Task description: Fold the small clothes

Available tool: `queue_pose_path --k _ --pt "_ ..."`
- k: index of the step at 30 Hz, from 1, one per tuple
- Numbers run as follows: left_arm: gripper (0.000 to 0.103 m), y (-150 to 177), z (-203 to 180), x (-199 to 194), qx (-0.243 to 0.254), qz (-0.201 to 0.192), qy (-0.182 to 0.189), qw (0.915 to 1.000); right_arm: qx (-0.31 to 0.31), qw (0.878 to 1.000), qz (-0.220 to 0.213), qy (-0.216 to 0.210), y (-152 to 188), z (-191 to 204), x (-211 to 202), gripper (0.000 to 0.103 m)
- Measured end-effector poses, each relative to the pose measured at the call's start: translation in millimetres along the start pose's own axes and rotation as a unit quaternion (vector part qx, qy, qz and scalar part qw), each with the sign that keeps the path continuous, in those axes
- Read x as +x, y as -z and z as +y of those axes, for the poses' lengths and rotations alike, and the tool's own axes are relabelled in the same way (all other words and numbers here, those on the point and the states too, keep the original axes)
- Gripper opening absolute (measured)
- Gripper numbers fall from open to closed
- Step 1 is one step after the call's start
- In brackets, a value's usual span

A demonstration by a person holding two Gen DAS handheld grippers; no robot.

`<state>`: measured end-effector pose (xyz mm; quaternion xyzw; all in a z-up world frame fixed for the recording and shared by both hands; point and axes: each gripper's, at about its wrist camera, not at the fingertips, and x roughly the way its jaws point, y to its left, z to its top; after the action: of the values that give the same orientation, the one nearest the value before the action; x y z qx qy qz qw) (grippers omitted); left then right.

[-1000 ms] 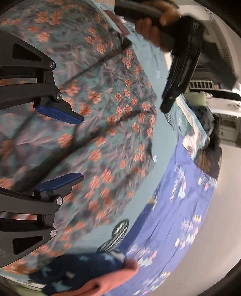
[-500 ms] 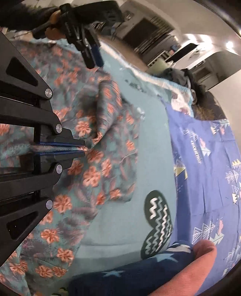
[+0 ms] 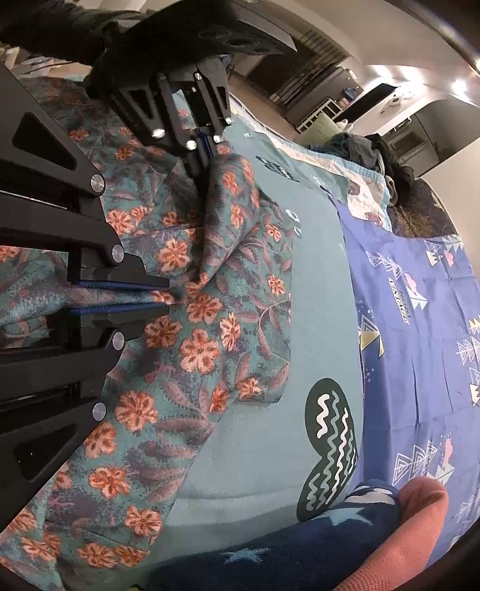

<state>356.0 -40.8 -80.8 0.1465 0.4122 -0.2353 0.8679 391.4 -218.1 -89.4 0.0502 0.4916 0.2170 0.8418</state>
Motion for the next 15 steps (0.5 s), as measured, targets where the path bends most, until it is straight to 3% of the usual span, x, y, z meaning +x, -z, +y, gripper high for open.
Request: queue_pose_path --k 4,8,9,11,15 --pt "0.004 -10 29 -38 -0.094 0.017 0.071 0.9929 -0.025 0.999 -0.031 0.022 8 11 -31 0.019" --pt "0.004 -11 53 -92 -0.166 0.025 0.136 0.9764 -0.087 0.990 -0.095 0.053 30 40 -92 0.048" --pt "0.004 -6 57 -104 -0.176 0.033 0.140 0.9738 -0.104 0.987 -0.106 0.064 37 48 -103 0.057" --pt "0.005 10 62 -120 -0.195 0.061 0.136 0.9695 -0.139 0.980 -0.115 0.082 55 63 -120 0.065" --pt "0.005 67 72 -122 -0.241 0.126 0.130 0.9533 -0.190 0.972 -0.083 0.107 97 84 -124 0.066"
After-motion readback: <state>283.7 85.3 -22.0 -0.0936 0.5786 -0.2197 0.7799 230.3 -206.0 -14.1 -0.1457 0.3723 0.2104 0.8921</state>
